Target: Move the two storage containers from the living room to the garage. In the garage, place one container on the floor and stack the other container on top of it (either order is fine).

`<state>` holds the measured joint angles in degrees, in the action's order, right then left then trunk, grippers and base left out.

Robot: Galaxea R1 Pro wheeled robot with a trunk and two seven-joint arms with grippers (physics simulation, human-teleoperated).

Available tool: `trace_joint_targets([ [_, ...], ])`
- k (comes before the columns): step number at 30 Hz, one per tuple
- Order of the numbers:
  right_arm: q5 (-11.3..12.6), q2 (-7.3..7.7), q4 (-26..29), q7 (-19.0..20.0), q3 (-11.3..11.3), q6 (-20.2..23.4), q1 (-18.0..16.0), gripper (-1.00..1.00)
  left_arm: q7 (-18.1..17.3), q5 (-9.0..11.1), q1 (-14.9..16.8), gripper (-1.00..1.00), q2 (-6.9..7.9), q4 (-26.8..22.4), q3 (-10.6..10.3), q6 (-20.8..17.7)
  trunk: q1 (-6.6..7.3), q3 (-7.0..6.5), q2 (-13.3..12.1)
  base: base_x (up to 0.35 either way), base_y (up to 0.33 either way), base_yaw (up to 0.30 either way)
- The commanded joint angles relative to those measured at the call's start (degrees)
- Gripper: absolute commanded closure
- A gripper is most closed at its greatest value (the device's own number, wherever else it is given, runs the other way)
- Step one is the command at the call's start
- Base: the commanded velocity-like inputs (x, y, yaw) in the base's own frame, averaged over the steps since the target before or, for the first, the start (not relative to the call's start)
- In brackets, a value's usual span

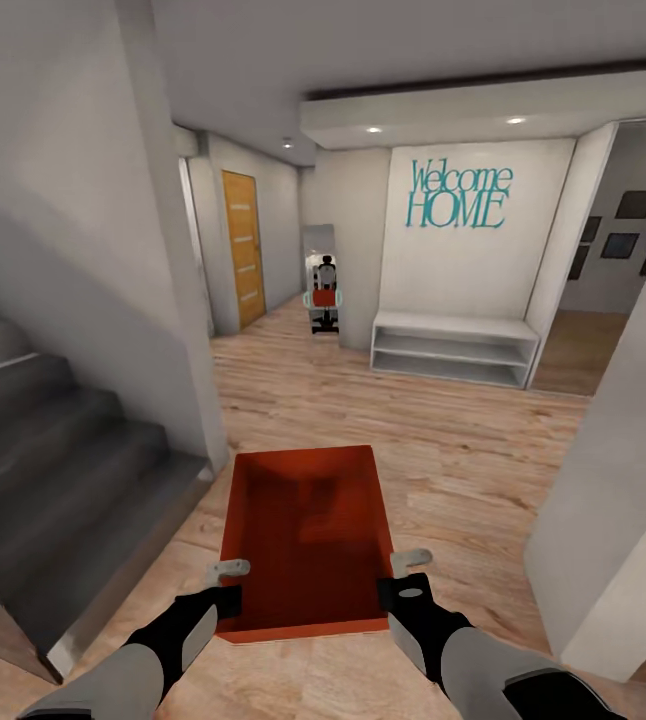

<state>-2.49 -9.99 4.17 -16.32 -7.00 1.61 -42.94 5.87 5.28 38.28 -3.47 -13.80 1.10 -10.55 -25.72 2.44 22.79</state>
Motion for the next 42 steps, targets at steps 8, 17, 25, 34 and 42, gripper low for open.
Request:
trace_joint_targets([
  [8,0.3,-0.01,-0.3,-0.6,0.6,0.1,0.0,1.00,0.5,0.7,0.0,1.00,2.84,-1.1,0.7,-0.3,-0.07,0.13,0.1,0.321,0.000,0.000],
  [17,0.3,-0.01,-0.2,-0.6,0.6,0.1,0.0,1.00,0.5,0.7,0.0,1.00,2.84,-1.1,0.7,-0.3,-0.07,0.13,0.1,0.321,0.000,0.000],
  [25,0.3,-0.01,-0.2,-0.6,0.6,0.1,0.0,1.00,0.5,0.7,0.0,1.00,2.84,-1.1,0.7,-0.3,-0.07,0.13,0.1,0.321,0.000,0.000],
  [34,0.3,-0.01,-0.2,-0.6,0.6,0.1,0.0,1.00,0.5,0.7,0.0,1.00,2.83,-1.1,0.7,-0.3,-0.07,0.13,0.1,0.321,0.000,0.000],
  [42,0.3,-0.01,-0.2,-0.6,0.6,0.1,0.0,1.00,0.5,0.7,0.0,1.00,2.81,-1.1,0.7,-0.3,-0.07,0.13,0.1,0.321,0.000,0.000],
])
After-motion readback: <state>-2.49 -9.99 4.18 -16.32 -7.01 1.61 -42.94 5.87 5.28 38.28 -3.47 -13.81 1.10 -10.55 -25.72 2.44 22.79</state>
